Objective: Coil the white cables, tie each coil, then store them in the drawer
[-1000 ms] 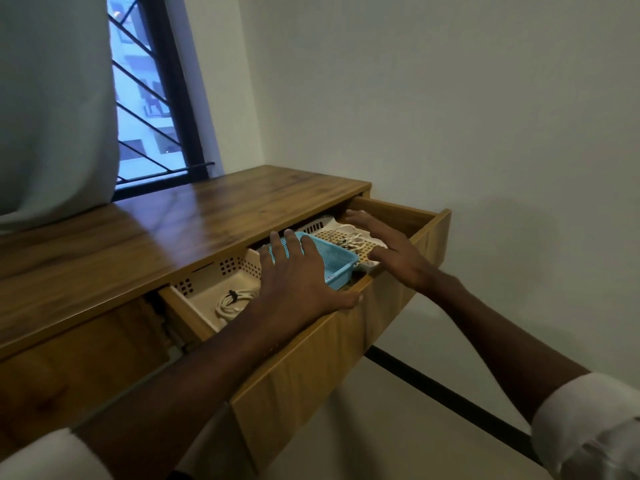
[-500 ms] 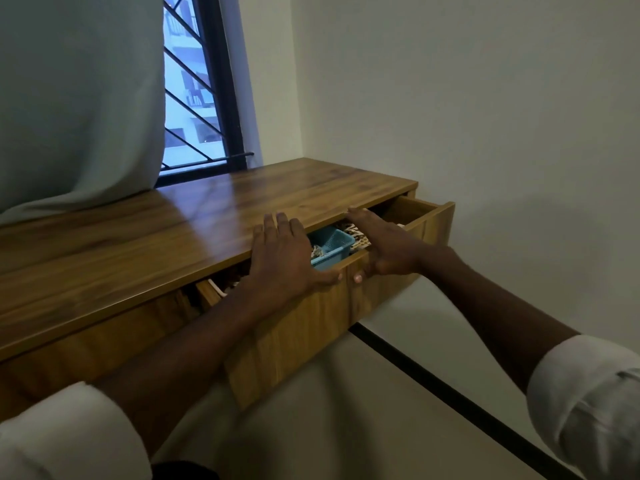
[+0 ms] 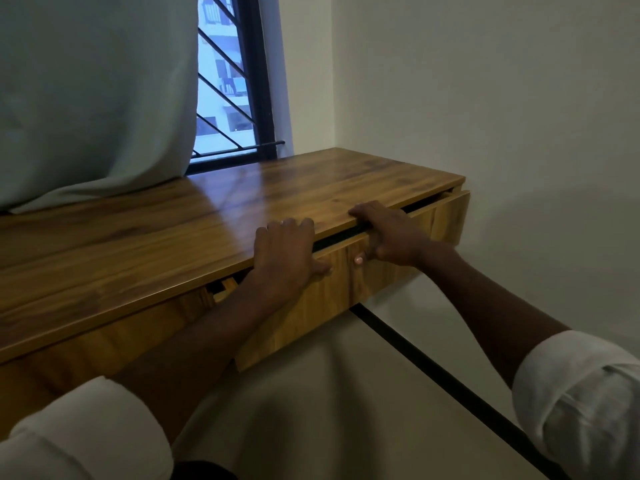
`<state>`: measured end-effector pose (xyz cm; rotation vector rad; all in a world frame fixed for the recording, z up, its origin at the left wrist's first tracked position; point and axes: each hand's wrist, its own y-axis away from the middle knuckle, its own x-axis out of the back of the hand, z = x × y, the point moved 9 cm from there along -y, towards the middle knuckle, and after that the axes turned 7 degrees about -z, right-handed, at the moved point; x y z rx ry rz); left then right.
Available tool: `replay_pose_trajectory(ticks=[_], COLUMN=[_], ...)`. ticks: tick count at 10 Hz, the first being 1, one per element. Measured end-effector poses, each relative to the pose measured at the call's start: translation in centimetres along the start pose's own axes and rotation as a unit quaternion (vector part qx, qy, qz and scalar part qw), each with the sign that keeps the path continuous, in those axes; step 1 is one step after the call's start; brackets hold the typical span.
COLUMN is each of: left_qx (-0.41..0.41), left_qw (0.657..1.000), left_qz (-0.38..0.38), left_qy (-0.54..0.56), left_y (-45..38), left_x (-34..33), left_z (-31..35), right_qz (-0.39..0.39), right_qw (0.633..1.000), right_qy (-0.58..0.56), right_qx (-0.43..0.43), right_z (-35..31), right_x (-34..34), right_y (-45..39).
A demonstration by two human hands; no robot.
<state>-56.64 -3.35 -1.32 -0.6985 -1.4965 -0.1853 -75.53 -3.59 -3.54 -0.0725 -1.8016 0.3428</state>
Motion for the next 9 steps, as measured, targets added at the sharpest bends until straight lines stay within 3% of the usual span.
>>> replay_pose_trajectory(ticks=[1,4,6,7,8,9], left_qx=[-0.007,-0.041,-0.028,-0.035,-0.044,-0.062], left_qw=[0.997,0.987,0.988,0.992,0.996,0.99], left_qz=[0.072,0.148,0.142,0.119,0.081,0.048], left_qy=[-0.03,-0.054,-0.049,-0.024,0.022,0.121], left_y=[0.2,0.4,0.5,0.9,1.4,2.8], left_x=[0.1,-0.5,-0.3,0.1,0.3,1.3], left_z=[-0.4,-0.8,-1.0,-1.4,-2.3,-4.9], right_qz=[0.098,0.184,0.162,0.09,0.028,0.024], right_qw=[0.994,0.976,0.974,0.981,0.985,0.99], right_qy=[0.046,0.091,0.124,0.112,0.081,0.022], right_qx=[-0.032,-0.075,-0.1,-0.131,-0.147,-0.137], right_z=[-0.3,-0.7,-2.1,-3.2,-4.2,-6.7], right_x=[-0.3,-0.8,-0.6,-0.4,0.0,0.8], right_y=[-0.6,-1.2,-0.8,-1.1,-1.2,-1.0])
